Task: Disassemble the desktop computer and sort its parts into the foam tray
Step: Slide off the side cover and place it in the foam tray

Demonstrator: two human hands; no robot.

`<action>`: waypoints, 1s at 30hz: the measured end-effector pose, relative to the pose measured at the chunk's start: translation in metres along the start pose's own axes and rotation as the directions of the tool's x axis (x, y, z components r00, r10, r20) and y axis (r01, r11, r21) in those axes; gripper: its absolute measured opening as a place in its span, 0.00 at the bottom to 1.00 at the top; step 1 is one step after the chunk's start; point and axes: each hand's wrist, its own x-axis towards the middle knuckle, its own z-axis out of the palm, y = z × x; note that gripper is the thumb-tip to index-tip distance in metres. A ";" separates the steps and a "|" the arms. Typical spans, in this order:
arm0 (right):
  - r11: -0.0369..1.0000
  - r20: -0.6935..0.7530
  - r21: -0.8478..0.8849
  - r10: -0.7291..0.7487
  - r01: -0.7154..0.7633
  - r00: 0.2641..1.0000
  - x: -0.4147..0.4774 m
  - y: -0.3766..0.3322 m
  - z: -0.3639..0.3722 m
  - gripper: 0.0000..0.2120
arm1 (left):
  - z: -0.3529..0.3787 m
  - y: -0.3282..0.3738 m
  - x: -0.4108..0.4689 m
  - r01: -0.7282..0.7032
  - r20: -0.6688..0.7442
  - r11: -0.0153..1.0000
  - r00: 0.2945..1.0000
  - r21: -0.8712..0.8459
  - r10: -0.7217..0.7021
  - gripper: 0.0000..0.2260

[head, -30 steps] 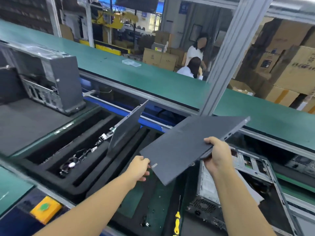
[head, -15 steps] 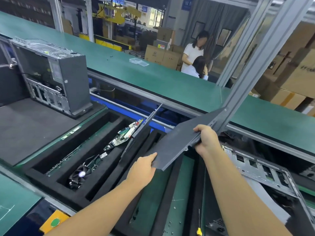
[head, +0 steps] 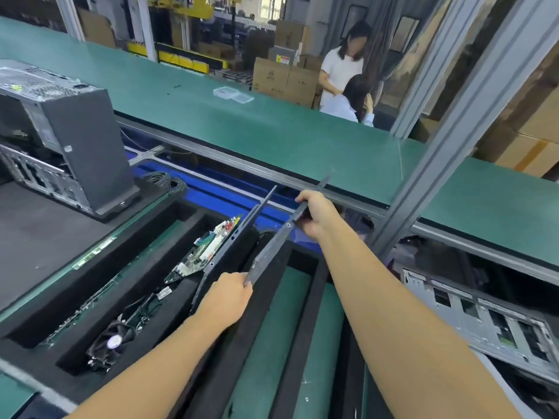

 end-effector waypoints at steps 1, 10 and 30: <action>1.000 0.011 0.006 0.011 -0.011 1.000 0.007 -0.001 0.004 0.09 | -0.002 -0.002 0.005 0.003 -0.004 1.000 1.000 0.004 -0.003 0.19; 0.988 0.134 -0.145 -0.024 0.044 0.991 0.027 0.000 0.054 0.07 | -0.003 -0.014 0.015 0.096 -0.075 0.991 0.992 -0.090 -0.103 0.20; 0.982 0.029 -0.164 -0.096 0.099 0.995 0.031 0.000 0.050 0.08 | -0.012 -0.011 0.014 0.109 -0.049 0.986 0.992 -0.124 -0.116 0.18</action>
